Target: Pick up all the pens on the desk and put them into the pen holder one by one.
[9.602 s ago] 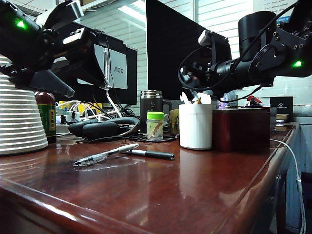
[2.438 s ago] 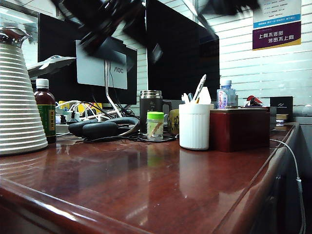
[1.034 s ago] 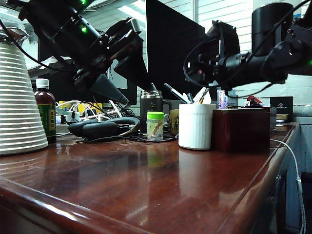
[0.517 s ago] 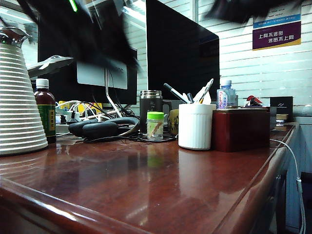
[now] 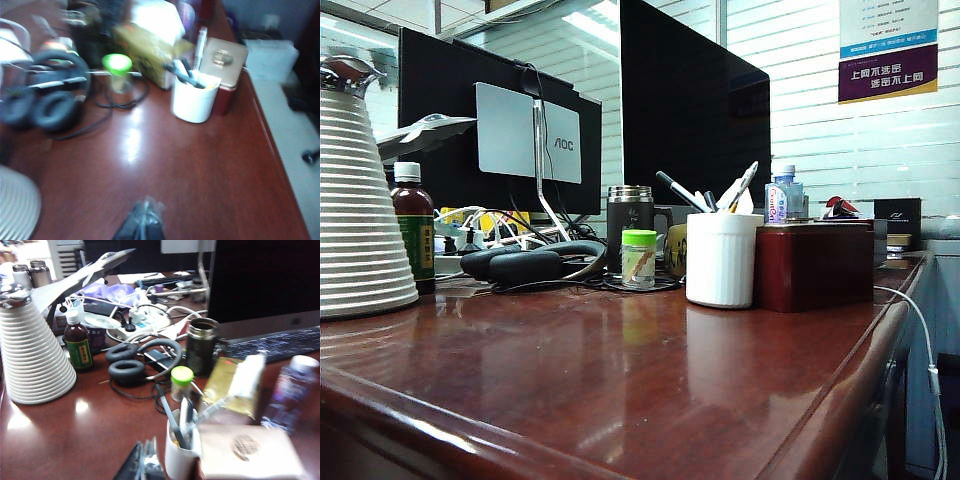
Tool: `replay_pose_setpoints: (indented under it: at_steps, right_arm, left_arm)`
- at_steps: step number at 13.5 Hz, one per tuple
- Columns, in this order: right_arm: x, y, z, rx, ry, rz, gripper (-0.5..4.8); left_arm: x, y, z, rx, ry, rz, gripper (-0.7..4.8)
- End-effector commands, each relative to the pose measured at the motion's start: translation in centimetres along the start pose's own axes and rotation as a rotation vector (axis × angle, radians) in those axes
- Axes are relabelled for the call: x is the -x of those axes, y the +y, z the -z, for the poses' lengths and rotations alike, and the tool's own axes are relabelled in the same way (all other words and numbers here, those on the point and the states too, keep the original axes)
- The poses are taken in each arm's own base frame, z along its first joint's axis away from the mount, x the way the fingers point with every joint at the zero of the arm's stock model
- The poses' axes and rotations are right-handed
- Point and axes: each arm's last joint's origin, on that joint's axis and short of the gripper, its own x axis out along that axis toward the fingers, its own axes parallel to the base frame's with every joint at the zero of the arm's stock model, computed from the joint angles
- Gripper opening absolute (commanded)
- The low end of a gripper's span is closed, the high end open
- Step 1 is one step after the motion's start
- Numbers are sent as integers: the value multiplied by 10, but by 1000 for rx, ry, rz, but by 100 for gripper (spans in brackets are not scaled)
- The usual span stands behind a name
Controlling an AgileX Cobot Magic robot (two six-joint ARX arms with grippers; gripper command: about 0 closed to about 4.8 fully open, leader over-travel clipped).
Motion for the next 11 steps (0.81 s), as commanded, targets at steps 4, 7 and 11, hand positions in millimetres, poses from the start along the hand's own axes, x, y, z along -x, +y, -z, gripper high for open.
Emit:
replay_pose_setpoints:
  at_steps: [4, 7, 11]
  right_arm:
    - [97, 26, 81, 3, -145, 57, -7]
    - [74, 22, 119, 10, -159, 7, -7]
    - [50, 15, 161, -38, -107, -3, -7]
  left_arm:
    - [113, -17, 95, 16, -418, -31, -6]
    - [64, -18, 107, 173, -431, 124, -6]
    - [-1, -17, 146, 208, -425, 130, -6]
